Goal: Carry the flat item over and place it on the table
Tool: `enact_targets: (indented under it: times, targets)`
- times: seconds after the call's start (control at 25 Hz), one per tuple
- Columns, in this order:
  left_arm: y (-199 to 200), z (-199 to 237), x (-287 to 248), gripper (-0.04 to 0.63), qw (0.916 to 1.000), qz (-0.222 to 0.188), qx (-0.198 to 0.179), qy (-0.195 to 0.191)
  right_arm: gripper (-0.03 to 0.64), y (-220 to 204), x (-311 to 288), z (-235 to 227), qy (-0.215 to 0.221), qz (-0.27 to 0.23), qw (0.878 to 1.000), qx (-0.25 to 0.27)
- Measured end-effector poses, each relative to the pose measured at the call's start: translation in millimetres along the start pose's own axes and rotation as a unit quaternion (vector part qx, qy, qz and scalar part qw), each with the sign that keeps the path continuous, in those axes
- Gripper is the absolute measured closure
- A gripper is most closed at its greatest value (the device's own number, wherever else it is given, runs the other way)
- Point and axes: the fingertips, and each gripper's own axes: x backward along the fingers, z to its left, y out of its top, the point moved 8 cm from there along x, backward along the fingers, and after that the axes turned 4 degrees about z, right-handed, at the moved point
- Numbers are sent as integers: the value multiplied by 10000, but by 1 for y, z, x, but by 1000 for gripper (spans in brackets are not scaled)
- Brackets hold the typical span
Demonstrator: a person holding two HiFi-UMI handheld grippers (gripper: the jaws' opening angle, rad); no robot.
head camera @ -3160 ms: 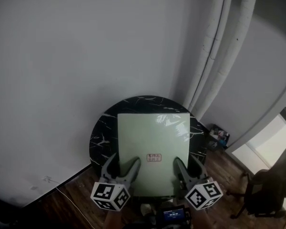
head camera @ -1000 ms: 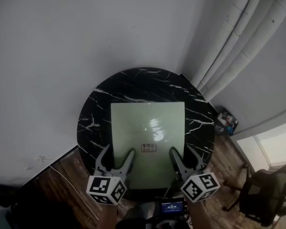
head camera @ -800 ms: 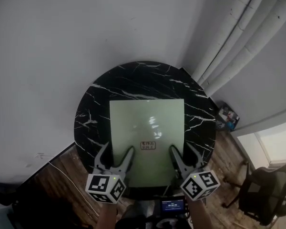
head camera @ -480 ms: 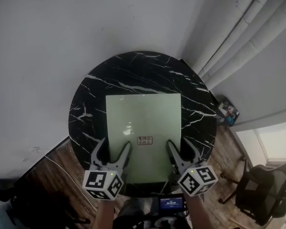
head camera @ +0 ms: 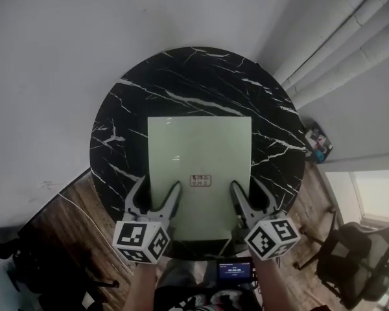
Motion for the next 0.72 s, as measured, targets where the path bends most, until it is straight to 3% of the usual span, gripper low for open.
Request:
enact_targets:
  times: [0.72]
  targets:
    - [-30,19,-36,253,9989,422,135,120,426,-28,-34,-26,-99,432,9988,-192]
